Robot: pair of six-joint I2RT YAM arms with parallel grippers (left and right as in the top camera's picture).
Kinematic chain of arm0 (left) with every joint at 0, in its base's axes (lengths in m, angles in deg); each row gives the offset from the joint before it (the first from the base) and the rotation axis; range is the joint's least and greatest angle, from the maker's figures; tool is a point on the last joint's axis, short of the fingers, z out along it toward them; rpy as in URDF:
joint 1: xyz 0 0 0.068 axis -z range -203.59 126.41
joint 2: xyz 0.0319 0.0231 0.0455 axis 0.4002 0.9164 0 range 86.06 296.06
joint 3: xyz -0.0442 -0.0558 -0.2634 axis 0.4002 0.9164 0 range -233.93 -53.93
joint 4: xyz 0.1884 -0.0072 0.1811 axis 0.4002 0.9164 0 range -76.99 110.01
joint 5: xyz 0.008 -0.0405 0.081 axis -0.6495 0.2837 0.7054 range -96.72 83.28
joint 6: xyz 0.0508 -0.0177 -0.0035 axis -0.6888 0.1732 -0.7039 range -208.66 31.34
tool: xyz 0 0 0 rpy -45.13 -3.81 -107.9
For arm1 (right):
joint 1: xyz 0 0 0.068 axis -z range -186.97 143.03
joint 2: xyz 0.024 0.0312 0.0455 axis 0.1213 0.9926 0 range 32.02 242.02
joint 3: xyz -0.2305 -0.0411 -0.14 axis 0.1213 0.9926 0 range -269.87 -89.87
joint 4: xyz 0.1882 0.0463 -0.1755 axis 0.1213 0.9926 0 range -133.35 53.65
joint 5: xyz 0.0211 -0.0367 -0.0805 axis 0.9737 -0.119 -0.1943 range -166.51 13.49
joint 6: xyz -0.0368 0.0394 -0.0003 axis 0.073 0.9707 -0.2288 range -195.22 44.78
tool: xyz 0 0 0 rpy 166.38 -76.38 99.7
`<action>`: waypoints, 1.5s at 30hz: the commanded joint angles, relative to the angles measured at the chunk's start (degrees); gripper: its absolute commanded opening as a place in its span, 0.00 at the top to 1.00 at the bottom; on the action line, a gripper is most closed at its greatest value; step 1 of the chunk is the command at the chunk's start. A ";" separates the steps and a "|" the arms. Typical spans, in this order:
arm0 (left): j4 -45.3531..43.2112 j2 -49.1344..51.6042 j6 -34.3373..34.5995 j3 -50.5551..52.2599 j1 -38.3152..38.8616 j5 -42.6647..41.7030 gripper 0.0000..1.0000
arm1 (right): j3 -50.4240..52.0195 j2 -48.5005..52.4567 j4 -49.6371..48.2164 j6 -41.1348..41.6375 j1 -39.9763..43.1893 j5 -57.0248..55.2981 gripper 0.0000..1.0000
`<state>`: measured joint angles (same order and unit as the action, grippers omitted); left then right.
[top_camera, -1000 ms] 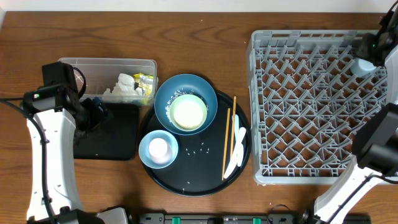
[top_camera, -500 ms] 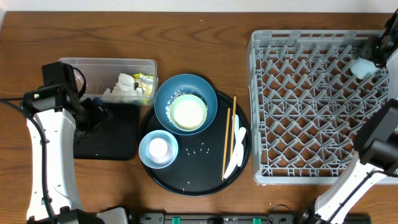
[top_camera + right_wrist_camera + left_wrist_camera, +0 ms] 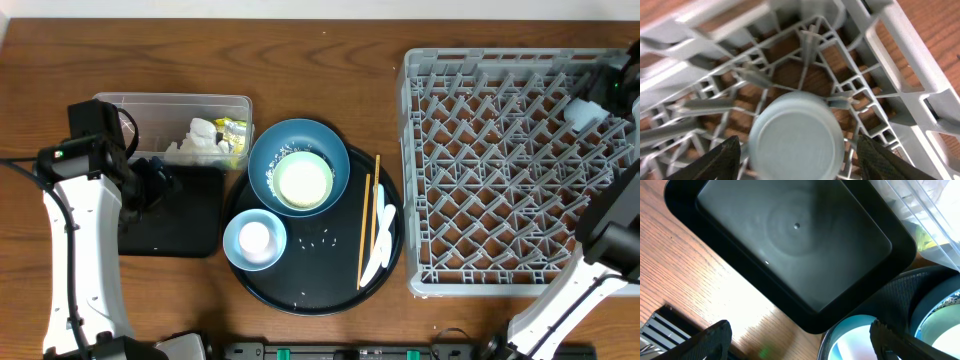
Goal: Sort waste into correct bins and load items into the dishwasher rack
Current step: 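Move right gripper back to the tray and grasp the white cup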
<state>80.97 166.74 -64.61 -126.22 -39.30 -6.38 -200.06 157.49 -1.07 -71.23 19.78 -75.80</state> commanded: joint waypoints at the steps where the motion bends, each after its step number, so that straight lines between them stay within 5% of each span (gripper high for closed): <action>1: 0.35 0.17 0.22 0.57 -0.24 0.28 0.10 | -0.61 -8.44 0.87 -1.53 -1.75 6.58 0.27; 10: 0.35 0.17 0.20 0.57 -0.24 0.28 0.10 | -0.61 -16.72 15.58 -5.55 -12.59 15.30 0.23; 23: 0.33 0.17 0.20 0.57 -0.24 0.37 0.09 | -0.48 -16.39 31.08 -9.49 -44.87 16.63 0.12; 33: 0.44 0.17 0.20 0.57 -0.24 2.27 0.09 | 5.88 -16.39 29.42 -9.42 -65.02 16.68 0.08; 45: 0.37 0.17 0.22 0.57 -0.24 2.25 0.09 | 18.58 -16.37 10.73 -6.21 -81.79 12.87 0.09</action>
<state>81.15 166.74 -64.61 -126.15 -39.30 -4.98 -182.82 141.40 11.30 -79.25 -59.87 -60.35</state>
